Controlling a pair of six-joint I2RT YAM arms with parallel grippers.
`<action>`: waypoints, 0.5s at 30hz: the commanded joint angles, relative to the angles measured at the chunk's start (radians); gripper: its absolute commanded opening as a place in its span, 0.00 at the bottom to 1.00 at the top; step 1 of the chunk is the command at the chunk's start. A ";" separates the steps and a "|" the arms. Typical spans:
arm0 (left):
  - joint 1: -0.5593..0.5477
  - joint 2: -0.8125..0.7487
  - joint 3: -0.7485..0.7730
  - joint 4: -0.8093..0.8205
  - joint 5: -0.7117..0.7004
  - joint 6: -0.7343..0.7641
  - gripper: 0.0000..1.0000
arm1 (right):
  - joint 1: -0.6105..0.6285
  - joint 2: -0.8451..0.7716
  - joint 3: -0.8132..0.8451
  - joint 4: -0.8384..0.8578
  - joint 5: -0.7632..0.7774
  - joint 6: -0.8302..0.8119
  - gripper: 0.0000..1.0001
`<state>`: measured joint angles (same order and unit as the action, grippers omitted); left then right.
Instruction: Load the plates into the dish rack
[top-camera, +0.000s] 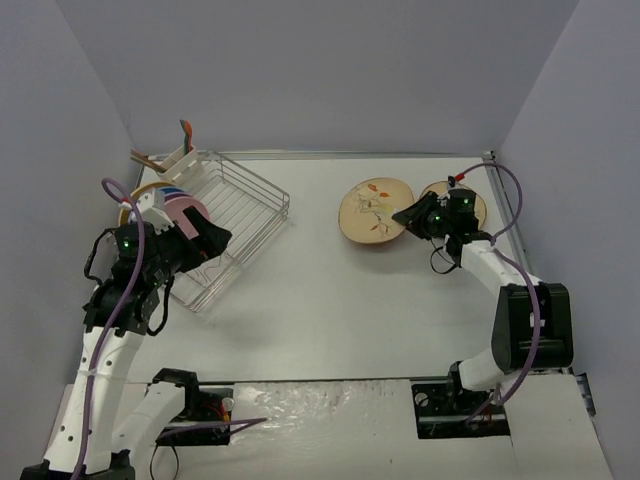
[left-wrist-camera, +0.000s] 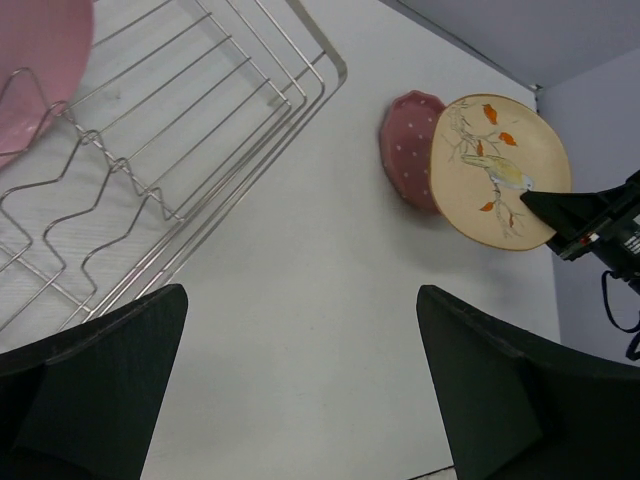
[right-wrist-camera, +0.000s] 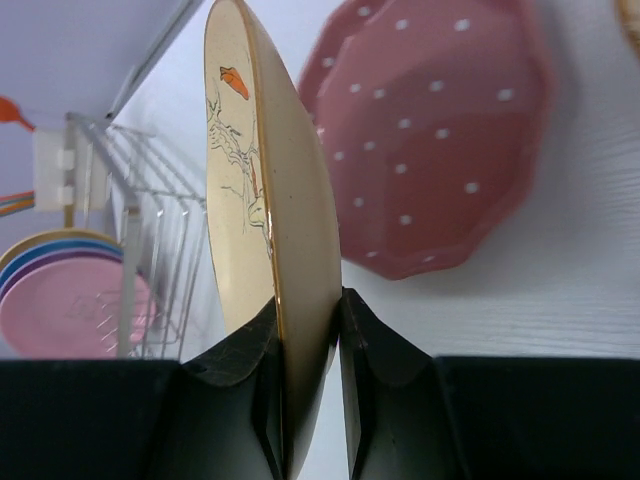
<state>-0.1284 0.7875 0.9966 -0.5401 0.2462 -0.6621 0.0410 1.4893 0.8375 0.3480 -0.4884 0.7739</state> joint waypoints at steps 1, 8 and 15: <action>-0.050 0.045 0.036 0.257 0.092 -0.148 0.97 | 0.113 -0.134 0.055 0.225 -0.172 0.087 0.00; -0.177 0.131 0.019 0.404 0.070 -0.226 0.97 | 0.268 -0.185 0.051 0.380 -0.215 0.197 0.00; -0.233 0.202 0.022 0.455 0.067 -0.291 0.97 | 0.339 -0.186 0.071 0.467 -0.237 0.232 0.00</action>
<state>-0.3368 0.9711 0.9951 -0.2116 0.3053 -0.8906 0.3639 1.3766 0.8375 0.5289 -0.6696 0.9235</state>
